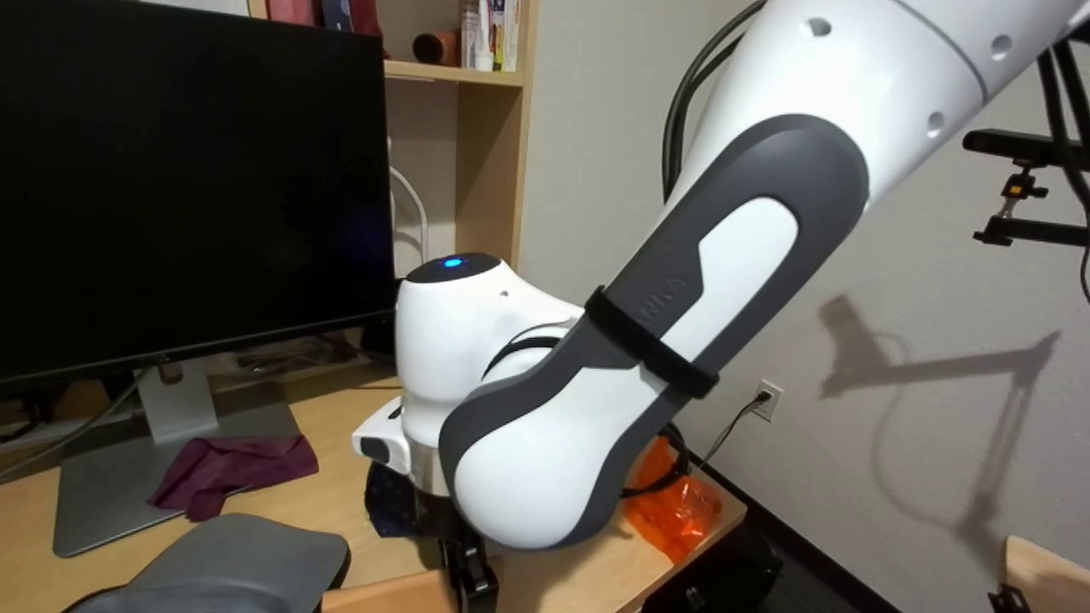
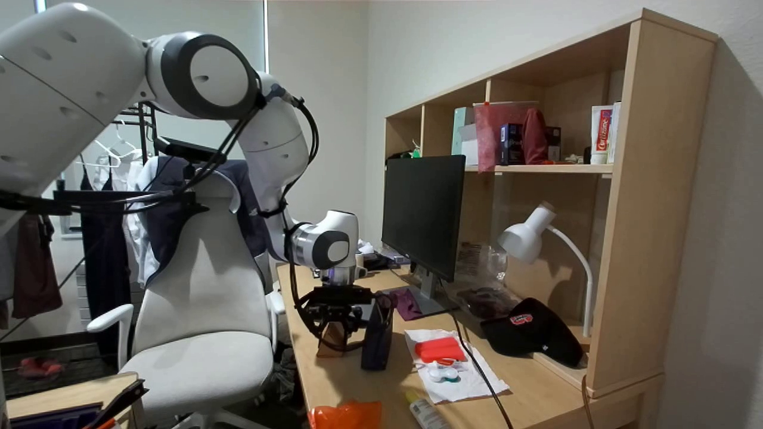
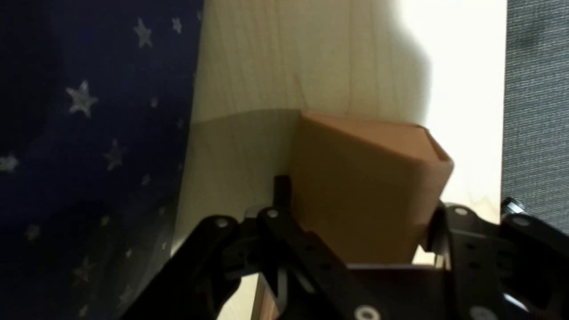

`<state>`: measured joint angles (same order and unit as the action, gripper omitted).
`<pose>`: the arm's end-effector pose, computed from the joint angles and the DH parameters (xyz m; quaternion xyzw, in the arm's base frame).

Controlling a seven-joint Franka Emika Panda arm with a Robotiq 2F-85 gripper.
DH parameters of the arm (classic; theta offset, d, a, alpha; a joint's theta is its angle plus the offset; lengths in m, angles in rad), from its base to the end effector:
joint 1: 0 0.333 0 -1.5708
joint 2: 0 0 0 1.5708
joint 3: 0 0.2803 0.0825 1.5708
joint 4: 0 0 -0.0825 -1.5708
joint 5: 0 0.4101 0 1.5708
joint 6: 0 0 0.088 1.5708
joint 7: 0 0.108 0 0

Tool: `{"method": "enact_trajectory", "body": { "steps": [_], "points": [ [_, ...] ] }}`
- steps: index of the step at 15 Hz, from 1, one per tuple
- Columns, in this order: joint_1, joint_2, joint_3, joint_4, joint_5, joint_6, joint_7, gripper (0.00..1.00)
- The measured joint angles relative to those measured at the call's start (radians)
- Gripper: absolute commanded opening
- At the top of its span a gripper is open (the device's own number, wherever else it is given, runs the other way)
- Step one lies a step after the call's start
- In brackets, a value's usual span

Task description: Move the brown case away from the cap then take the hair ribbon out of the purse and put it on the desk

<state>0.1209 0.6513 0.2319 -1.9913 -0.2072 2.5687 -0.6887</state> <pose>0.5481 0.2140 0.0815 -0.8316 -0.5547 0.0205 0.0204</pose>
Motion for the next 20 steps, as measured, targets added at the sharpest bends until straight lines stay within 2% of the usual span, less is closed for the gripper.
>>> {"method": "enact_trajectory", "body": {
  "steps": [6, 14, 16, 20],
  "points": [
    [-0.047, -0.055, 0.042, -0.059, 0.002, 0.048, -0.003, 0.38],
    [-0.09, -0.368, 0.046, -0.283, 0.036, 0.083, -0.003, 0.38],
    [-0.095, -0.458, 0.041, -0.338, 0.077, 0.086, -0.003, 0.38],
    [-0.103, -0.649, -0.006, -0.44, 0.251, 0.094, -0.047, 0.38]
  ]
}}
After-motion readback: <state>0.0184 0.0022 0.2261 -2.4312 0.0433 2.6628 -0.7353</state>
